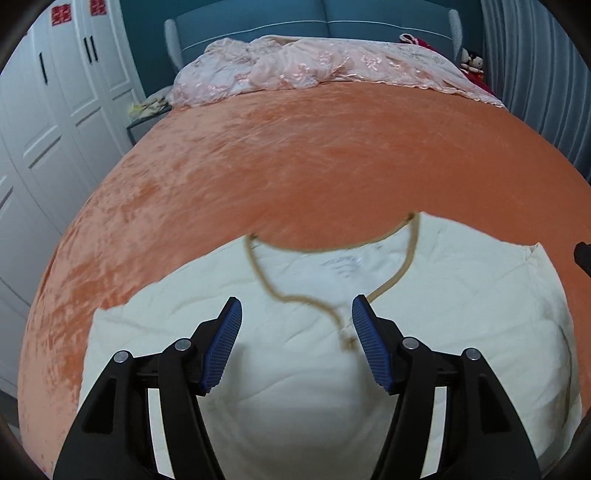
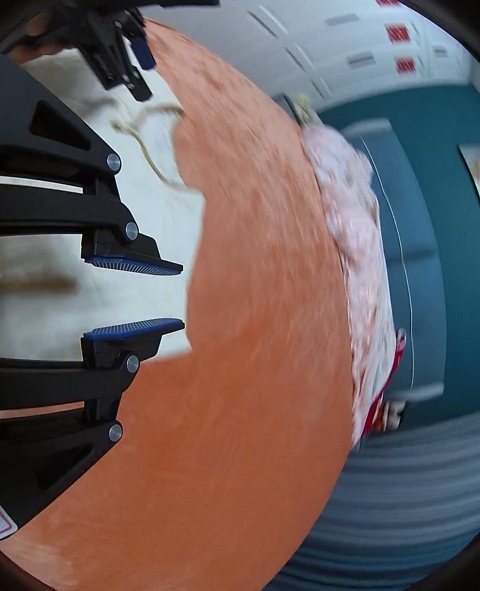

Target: Fold large clothes

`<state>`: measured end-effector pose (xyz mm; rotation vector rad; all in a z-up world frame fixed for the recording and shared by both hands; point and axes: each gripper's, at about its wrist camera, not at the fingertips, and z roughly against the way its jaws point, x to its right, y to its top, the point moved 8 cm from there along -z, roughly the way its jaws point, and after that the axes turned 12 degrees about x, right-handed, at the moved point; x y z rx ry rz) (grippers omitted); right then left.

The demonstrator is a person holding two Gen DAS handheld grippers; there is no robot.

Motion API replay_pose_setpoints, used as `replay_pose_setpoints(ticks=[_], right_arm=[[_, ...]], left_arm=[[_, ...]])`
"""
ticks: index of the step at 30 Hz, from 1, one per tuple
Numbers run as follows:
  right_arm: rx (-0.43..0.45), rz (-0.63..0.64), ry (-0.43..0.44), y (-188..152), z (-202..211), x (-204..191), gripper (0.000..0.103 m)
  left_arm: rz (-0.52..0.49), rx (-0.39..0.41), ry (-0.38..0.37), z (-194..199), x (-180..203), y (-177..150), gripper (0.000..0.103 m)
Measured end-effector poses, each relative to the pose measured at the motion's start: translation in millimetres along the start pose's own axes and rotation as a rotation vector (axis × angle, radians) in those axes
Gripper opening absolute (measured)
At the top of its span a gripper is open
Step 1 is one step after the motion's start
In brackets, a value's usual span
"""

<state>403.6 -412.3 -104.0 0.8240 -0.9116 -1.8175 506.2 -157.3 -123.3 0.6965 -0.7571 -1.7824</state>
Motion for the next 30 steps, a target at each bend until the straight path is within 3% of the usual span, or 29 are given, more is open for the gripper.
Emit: replay_pose_setpoints(ticks=[3, 5, 8, 14, 22, 26, 28, 30], right_arm=[[-0.062, 0.079, 0.071, -28, 3, -37, 0.022], [-0.096, 0.114, 0.075, -50, -1, -47, 0.021], [-0.120, 0.138, 0.046, -80, -6, -47, 0.019], [-0.159, 0.019, 0.099, -98, -21, -34, 0.015], [-0.110, 0.106, 0.040, -99, -24, -40, 0.015], [-0.151, 0.109, 0.031, -91, -18, -38, 0.016], [-0.192, 0.113, -0.023, -80, 5, -30, 0.022], [-0.156, 0.062, 0.024, -66, 56, -19, 0.027]], left_arm=[[0.083, -0.028, 0.024, 11, -46, -27, 0.056], [0.101, -0.027, 0.046, 16, -64, -44, 0.054], [0.101, -0.012, 0.042, 15, -72, -68, 0.055], [0.050, 0.080, 0.090, 5, -67, -85, 0.057], [0.054, 0.099, 0.110, -2, -67, -88, 0.061], [0.034, 0.052, 0.139, 4, -70, -84, 0.068], [0.063, -0.002, 0.155, 26, -82, -81, 0.069], [0.166, -0.014, 0.065, 69, -96, -86, 0.076]])
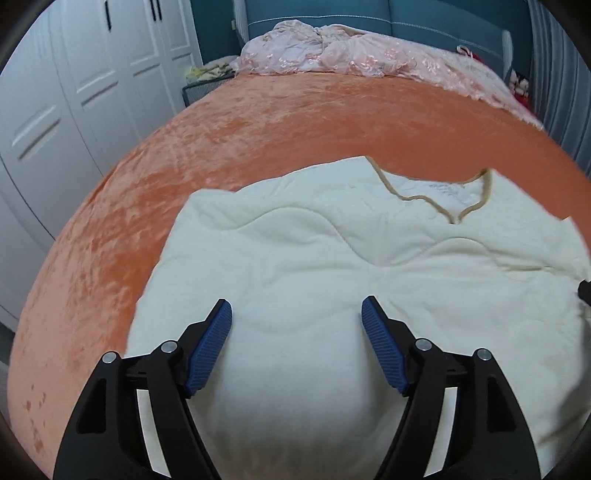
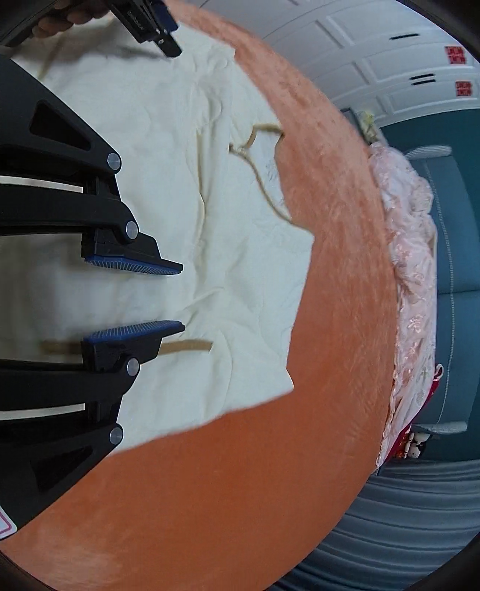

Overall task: Fold large clothes
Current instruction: 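Fold the jacket in half lengthwise and grasp the hem with both tools, then lift the tan-trimmed hem with both tools and fold it over the jacket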

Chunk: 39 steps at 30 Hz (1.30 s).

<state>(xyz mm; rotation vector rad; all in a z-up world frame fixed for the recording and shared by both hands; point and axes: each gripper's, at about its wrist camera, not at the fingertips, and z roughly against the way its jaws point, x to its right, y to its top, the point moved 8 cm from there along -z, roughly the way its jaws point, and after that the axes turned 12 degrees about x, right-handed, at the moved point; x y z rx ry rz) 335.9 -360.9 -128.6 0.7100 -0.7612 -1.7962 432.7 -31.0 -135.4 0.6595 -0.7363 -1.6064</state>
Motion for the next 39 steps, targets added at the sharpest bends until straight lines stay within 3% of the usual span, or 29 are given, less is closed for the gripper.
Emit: replay_pose_setpoints(ticks=[2, 4, 6, 10, 13, 16, 20, 21, 23, 25, 26, 27, 30, 34, 39], right_arm=[[0.013, -0.008, 0.035, -10, 54, 16, 0.039], [-0.007, -0.036, 0.065, -35, 107, 40, 0.055], [-0.058, -0.090, 0.080, -69, 151, 69, 0.059], [-0.157, -0.269, 0.048, -143, 213, 128, 0.064], [-0.208, -0.419, 0.044, -187, 228, 152, 0.064], [-0.250, -0.539, 0.067, -214, 224, 156, 0.064], [-0.225, -0.576, 0.094, -216, 215, 143, 0.065], [-0.216, -0.589, 0.117, -213, 213, 139, 0.065], [-0.220, -0.639, 0.144, -209, 206, 131, 0.062], [-0.229, -0.660, 0.168, -205, 200, 123, 0.021], [-0.239, -0.649, 0.149, -204, 199, 121, 0.012], [-0.236, -0.638, 0.141, -202, 201, 119, 0.010], [-0.186, -0.512, 0.133, -182, 223, 109, 0.005], [-0.160, -0.310, 0.185, -161, 269, 93, 0.004], [-0.305, -0.032, 0.203, -192, 335, 87, 0.004]], left_arm=[[0.048, -0.017, -0.078, 46, -20, -14, 0.088], [0.069, -0.054, -0.104, 88, -49, -41, 0.091], [0.098, -0.121, -0.106, 122, -79, -78, 0.091], [0.268, -0.213, -0.107, 168, -134, -148, 0.091], [0.363, -0.263, -0.101, 182, -150, -185, 0.091], [0.397, -0.271, -0.142, 189, -139, -204, 0.091], [0.384, -0.250, -0.160, 189, -117, -207, 0.090], [0.377, -0.249, -0.158, 187, -113, -205, 0.081], [0.362, -0.253, -0.164, 186, -106, -200, 0.063], [0.352, -0.263, -0.173, 186, -100, -196, 0.041], [0.342, -0.262, -0.163, 187, -99, -193, 0.029], [0.330, -0.257, -0.156, 190, -100, -190, 0.019], [0.334, -0.224, -0.196, 210, -100, -176, 0.014], [0.256, -0.184, -0.217, 248, -103, -161, 0.010], [0.113, -0.253, -0.239, 316, -117, -179, 0.008]])
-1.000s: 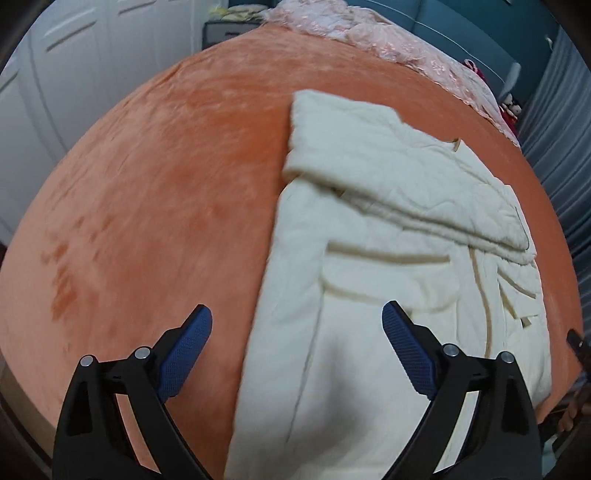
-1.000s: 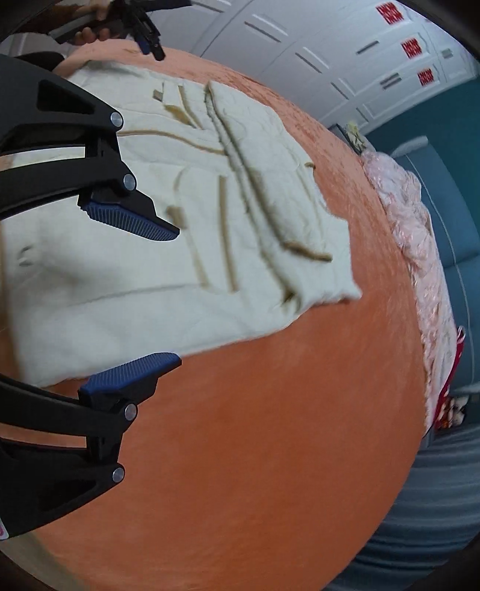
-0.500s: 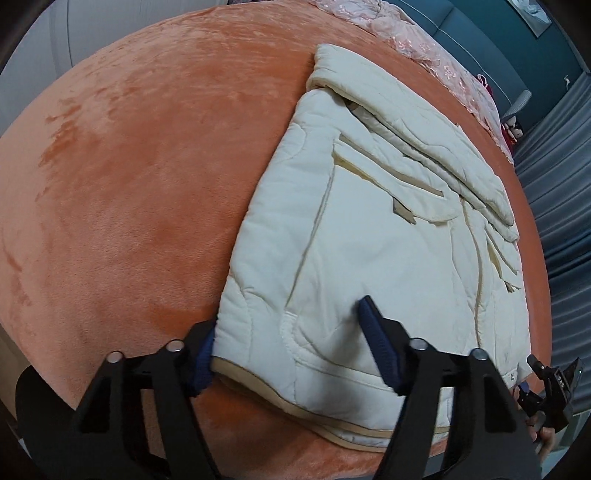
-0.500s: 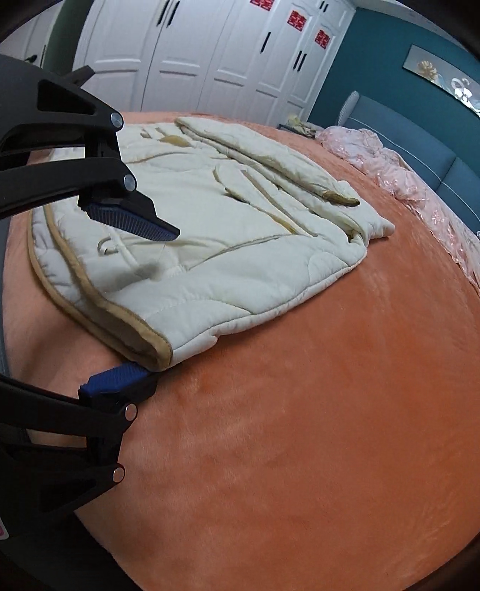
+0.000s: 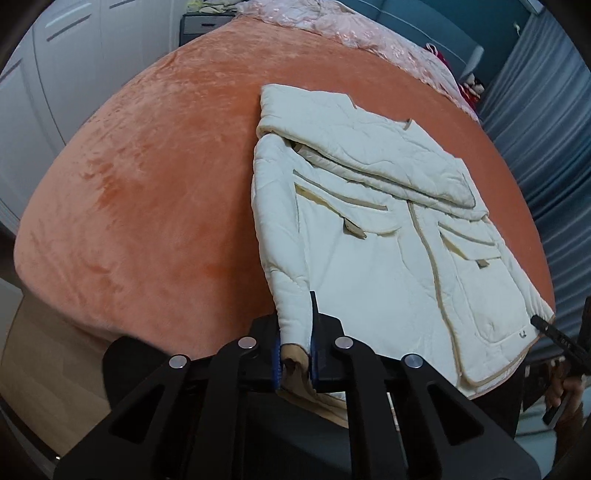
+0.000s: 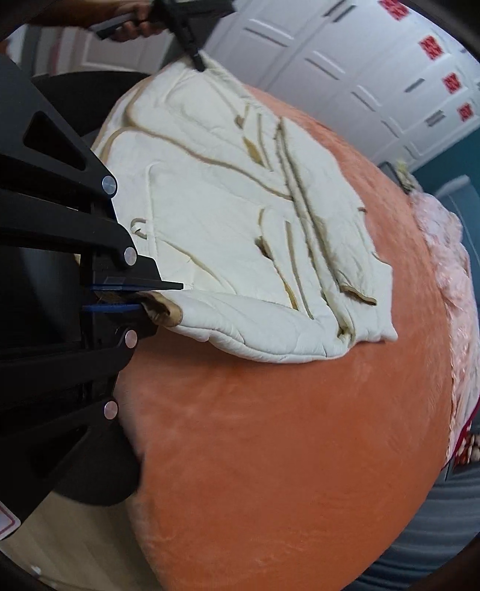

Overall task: Fold large clothes
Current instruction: 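Lift the tan-trimmed hem with both tools and fold it over the jacket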

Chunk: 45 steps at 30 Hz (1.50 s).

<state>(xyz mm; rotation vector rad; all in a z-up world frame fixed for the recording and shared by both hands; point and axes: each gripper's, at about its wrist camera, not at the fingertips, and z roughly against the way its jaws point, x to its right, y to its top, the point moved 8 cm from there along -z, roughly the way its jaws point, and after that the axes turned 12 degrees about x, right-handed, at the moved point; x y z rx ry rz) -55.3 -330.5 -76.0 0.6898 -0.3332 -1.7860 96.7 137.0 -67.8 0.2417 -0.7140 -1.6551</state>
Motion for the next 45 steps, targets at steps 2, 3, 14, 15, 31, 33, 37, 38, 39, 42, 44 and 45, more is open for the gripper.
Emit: replay_pose_setpoints(ticks=[2, 3, 14, 15, 31, 33, 37, 38, 39, 42, 44, 45], right_arm=[[-0.096, 0.049, 0.006, -31, 21, -3, 0.004], [-0.142, 0.058, 0.014, -48, 34, -5, 0.004], [0.039, -0.038, 0.099, 10, 93, -16, 0.004], [0.092, -0.050, 0.102, 33, 89, -18, 0.004], [0.337, -0.241, -0.024, 208, -89, -2, 0.005], [0.327, -0.275, -0.026, 209, -109, 3, 0.005], [0.318, -0.294, -0.041, 205, -136, 10, 0.005], [0.318, -0.285, -0.049, 206, -142, 11, 0.006], [0.321, -0.274, -0.061, 205, -145, 12, 0.007], [0.340, -0.275, -0.065, 207, -143, 11, 0.009], [0.366, -0.296, -0.037, 206, -133, 14, 0.011], [0.385, -0.303, -0.024, 205, -128, 15, 0.014]], left_arm=[[-0.033, -0.059, -0.007, 29, -8, -24, 0.008], [-0.029, -0.084, -0.012, 43, -11, -36, 0.008], [-0.030, 0.118, -0.080, 120, 24, -3, 0.007], [-0.027, 0.163, -0.079, 118, 26, 16, 0.007], [0.077, 0.235, 0.209, -87, -2, 177, 0.009], [0.115, 0.210, 0.217, -109, -12, 173, 0.009], [0.107, 0.164, 0.243, -142, -20, 165, 0.010], [0.094, 0.155, 0.246, -148, -20, 162, 0.011], [0.076, 0.147, 0.251, -155, -20, 160, 0.012], [0.057, 0.165, 0.237, -155, -20, 159, 0.013], [0.098, 0.192, 0.197, -144, -23, 162, 0.015], [0.129, 0.205, 0.167, -136, -25, 164, 0.019]])
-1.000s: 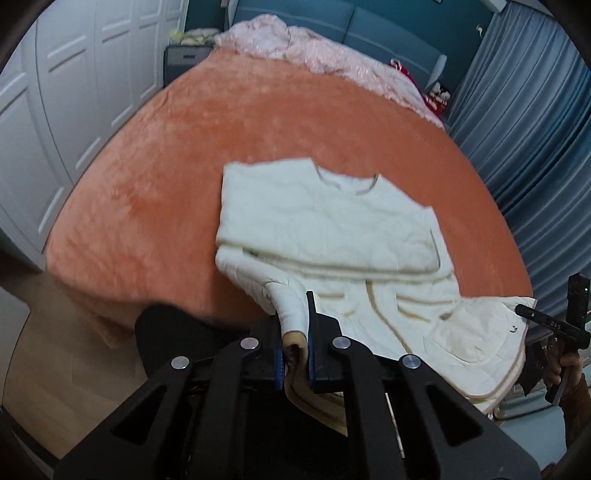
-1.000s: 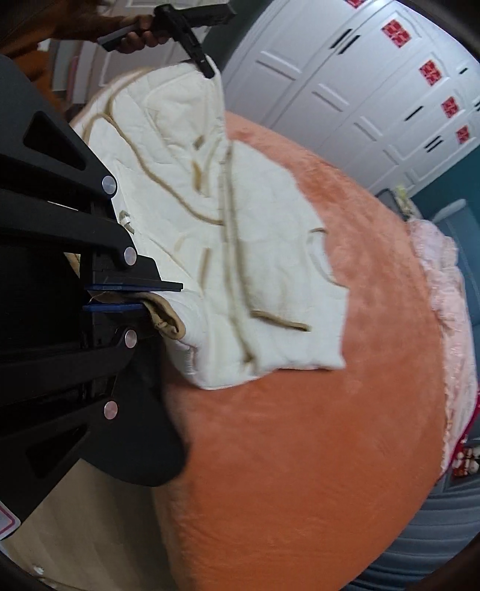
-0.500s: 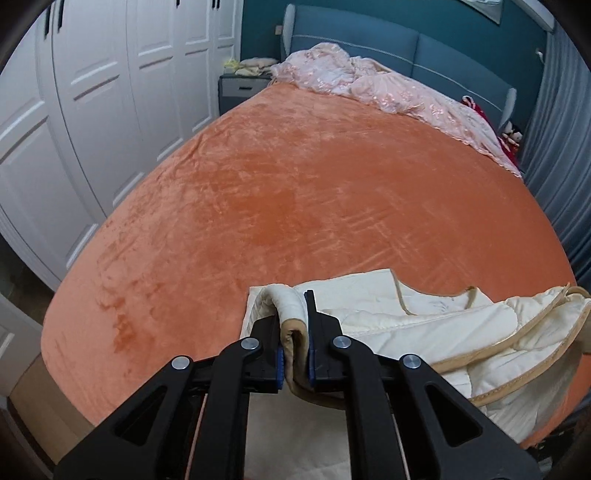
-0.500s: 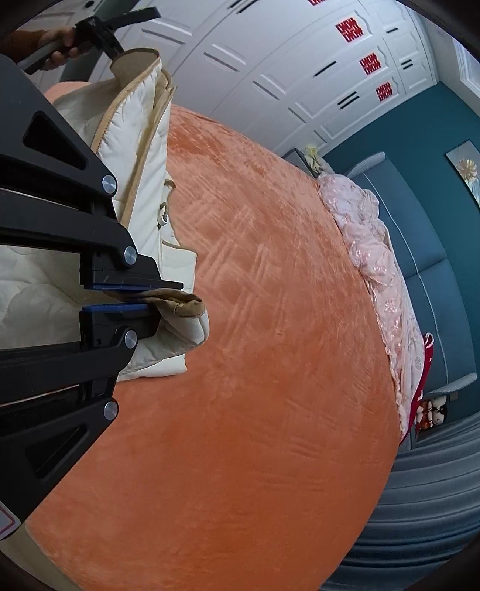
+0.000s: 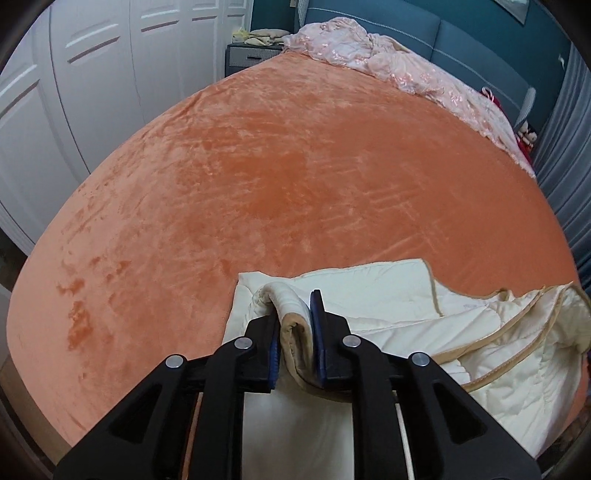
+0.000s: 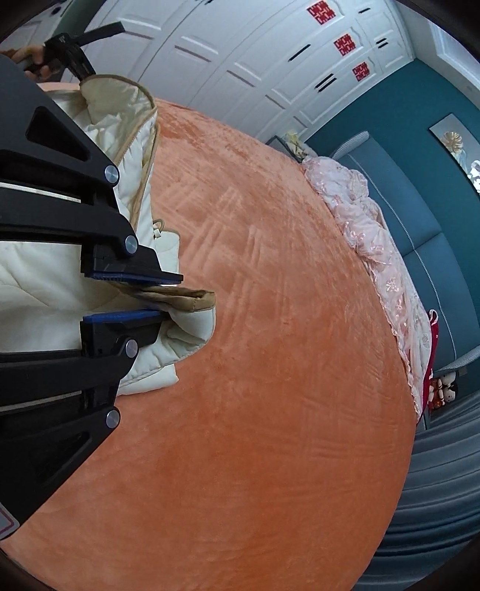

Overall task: Fold large clothes
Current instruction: 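Lift the tan-trimmed hem with both tools and fold it over the jacket, then open both tools to release the folded jacket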

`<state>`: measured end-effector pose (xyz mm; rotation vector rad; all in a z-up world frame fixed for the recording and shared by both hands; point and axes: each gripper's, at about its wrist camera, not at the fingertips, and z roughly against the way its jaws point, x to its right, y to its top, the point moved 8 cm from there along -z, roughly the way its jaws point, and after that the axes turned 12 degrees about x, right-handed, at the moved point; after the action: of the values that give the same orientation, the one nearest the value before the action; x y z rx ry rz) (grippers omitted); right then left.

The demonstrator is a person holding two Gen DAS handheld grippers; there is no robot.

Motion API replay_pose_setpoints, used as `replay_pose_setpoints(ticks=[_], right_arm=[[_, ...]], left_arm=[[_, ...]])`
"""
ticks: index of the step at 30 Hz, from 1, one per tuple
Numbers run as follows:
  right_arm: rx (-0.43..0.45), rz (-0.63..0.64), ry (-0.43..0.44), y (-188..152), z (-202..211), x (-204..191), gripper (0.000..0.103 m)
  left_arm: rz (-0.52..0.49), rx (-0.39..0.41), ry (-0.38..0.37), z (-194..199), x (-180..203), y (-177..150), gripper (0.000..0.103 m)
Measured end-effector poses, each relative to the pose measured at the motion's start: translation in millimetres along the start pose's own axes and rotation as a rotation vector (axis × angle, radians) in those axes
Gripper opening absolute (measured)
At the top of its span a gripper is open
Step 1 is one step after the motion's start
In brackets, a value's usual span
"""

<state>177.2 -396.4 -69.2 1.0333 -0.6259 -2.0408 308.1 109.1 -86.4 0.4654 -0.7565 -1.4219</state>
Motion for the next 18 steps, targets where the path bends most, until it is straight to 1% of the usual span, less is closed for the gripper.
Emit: replay_pose_setpoints(ticks=[1, 2, 3, 4, 5, 6, 7, 8, 10, 11, 12, 14, 16, 18], right_arm=[[0.021, -0.006, 0.011, 3, 6, 0, 0.020], [0.045, -0.002, 0.019, 6, 14, 0, 0.022], [0.077, 0.010, 0.015, 9, 24, 1, 0.032], [0.110, 0.022, 0.004, 13, 33, 2, 0.045], [0.142, 0.028, 0.005, 17, 41, 3, 0.050], [0.163, 0.031, 0.003, 20, 48, 4, 0.052], [0.169, 0.035, -0.003, 23, 54, 4, 0.052], [0.167, 0.041, -0.005, 24, 57, 4, 0.052], [0.152, 0.061, -0.009, 25, 59, 4, 0.052], [0.141, 0.070, -0.009, 24, 58, 3, 0.053], [0.121, 0.078, -0.011, 22, 54, 3, 0.056], [0.081, 0.093, -0.024, 16, 44, 3, 0.058], [0.042, 0.107, -0.033, 9, 34, 5, 0.059], [0.004, 0.125, -0.055, 2, 21, 6, 0.059]], left_arm=[[0.035, 0.011, -0.030, 7, -2, 4, 0.021], [0.076, 0.024, -0.065, 14, -6, 9, 0.025], [0.109, 0.043, -0.085, 22, -9, 14, 0.030], [0.125, 0.088, -0.061, 32, -15, 22, 0.039], [0.121, 0.168, 0.009, 45, -23, 32, 0.073], [0.105, 0.269, 0.058, 62, -28, 45, 0.091], [0.081, 0.330, 0.057, 74, -27, 55, 0.091], [0.046, 0.345, 0.053, 82, -23, 63, 0.091], [-0.030, 0.342, 0.073, 88, -12, 71, 0.089], [-0.065, 0.340, 0.069, 89, -4, 72, 0.089], [-0.106, 0.326, 0.061, 87, 6, 71, 0.089], [-0.177, 0.270, 0.049, 76, 22, 62, 0.089], [-0.220, 0.218, 0.036, 60, 35, 48, 0.088], [-0.236, 0.153, 0.030, 39, 42, 32, 0.088]])
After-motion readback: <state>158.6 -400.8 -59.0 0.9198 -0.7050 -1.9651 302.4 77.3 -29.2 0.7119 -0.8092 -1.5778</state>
